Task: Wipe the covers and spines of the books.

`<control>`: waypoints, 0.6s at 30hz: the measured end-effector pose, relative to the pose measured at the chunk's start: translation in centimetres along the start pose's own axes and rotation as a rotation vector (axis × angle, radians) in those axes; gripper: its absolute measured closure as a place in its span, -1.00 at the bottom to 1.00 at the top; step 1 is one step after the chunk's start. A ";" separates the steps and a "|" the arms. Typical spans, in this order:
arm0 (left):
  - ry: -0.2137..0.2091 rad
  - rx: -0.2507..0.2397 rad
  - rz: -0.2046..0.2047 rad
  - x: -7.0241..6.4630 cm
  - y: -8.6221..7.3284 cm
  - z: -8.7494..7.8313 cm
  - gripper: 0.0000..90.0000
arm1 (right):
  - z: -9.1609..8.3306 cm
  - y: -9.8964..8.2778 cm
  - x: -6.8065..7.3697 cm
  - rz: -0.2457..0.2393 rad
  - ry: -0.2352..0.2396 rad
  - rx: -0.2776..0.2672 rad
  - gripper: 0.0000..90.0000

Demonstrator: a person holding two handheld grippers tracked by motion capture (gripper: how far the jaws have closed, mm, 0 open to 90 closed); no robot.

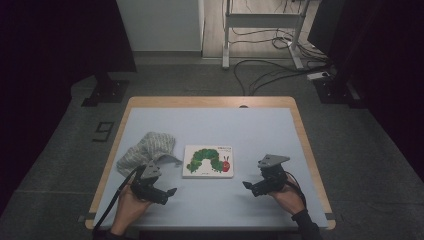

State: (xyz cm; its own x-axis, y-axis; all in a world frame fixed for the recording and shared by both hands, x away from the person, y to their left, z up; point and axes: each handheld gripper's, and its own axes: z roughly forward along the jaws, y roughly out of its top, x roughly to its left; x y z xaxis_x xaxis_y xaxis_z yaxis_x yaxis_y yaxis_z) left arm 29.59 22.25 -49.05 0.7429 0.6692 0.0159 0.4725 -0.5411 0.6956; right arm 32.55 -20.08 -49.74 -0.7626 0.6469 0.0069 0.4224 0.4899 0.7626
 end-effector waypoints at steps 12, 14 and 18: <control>0.017 0.006 -0.023 0.6 -2.5 0.7 -1.00 | 0.0 -2.8 -1.1 0.050 -0.040 0.015 -1.00; 0.016 0.013 -0.027 0.7 -2.9 1.0 -1.00 | 0.2 -3.2 -1.3 0.056 -0.043 0.023 -0.99; 0.019 0.040 -0.029 0.7 -3.4 1.8 -1.00 | 0.7 -4.0 -1.5 0.065 -0.051 0.045 -0.98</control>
State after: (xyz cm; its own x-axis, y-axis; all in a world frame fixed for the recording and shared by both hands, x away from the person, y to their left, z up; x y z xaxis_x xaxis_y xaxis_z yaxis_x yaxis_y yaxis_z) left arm 29.37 23.65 -52.73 0.7198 0.6941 0.0096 0.5127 -0.5409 0.6668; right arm 32.34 -22.58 -53.31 -0.7076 0.7063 0.0215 0.4924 0.4710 0.7319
